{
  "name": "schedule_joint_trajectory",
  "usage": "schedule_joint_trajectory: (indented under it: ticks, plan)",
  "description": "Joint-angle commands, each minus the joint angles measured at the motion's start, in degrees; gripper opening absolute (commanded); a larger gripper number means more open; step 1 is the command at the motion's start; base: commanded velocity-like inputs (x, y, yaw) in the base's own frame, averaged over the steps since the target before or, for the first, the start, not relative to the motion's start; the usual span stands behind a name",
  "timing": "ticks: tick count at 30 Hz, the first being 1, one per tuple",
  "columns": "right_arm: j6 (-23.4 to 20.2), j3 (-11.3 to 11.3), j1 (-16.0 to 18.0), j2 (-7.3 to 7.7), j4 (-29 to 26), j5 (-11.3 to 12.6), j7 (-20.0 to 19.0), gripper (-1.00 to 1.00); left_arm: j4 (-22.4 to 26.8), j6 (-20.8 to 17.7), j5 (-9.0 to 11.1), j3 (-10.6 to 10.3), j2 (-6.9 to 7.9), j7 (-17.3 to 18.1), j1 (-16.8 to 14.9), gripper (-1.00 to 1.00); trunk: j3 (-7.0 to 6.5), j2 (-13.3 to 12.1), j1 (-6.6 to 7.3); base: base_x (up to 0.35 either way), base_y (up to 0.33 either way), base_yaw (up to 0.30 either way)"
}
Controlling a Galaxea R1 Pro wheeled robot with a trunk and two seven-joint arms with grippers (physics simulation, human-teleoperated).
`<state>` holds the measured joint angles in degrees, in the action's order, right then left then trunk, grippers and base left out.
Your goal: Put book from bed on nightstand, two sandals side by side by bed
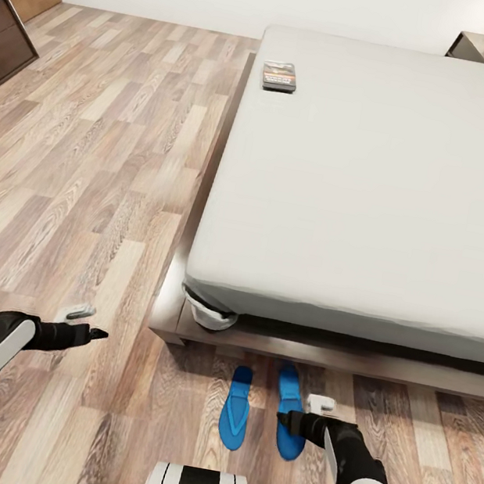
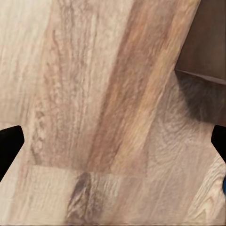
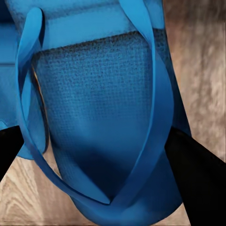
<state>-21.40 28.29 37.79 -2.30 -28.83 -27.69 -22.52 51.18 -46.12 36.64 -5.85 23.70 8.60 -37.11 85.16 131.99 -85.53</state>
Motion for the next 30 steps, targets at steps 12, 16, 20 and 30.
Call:
schedule_joint_trajectory:
  ticks: [12, 16, 20, 30]
  plan:
    - [-2.49, 0.53, -3.37, 0.1, 1.52, -0.43, 0.08, -1.0, -2.62, -0.2, -0.32, -0.21, -1.47, 0.1, 3.78, 1.0, 0.03, 0.02, 0.01, 0.0, 0.0, 0.0]
    - [-2.5, 0.53, -3.35, 0.1, 1.56, -0.54, 0.21, -1.0, -2.59, -0.2, -0.39, -0.21, -1.47, 0.1, 3.79, 1.0, 0.03, 0.02, 0.01, 0.0, 0.0, 0.0]
    - [-2.52, 0.53, -3.34, 0.1, 1.58, -0.59, 0.29, -1.0, -2.58, -0.2, -0.42, -0.22, -1.48, 0.1, 3.8, 1.0, 0.03, 0.02, 0.01, 0.0, 0.0, 0.0]
    - [-2.57, 0.46, -3.19, 0.07, 1.58, -0.68, 0.53, -1.0, -2.64, -0.05, -0.57, -0.28, -1.54, -0.64, 3.8, 1.0, 0.03, 0.02, 0.01, 0.0, 0.0, 0.0]
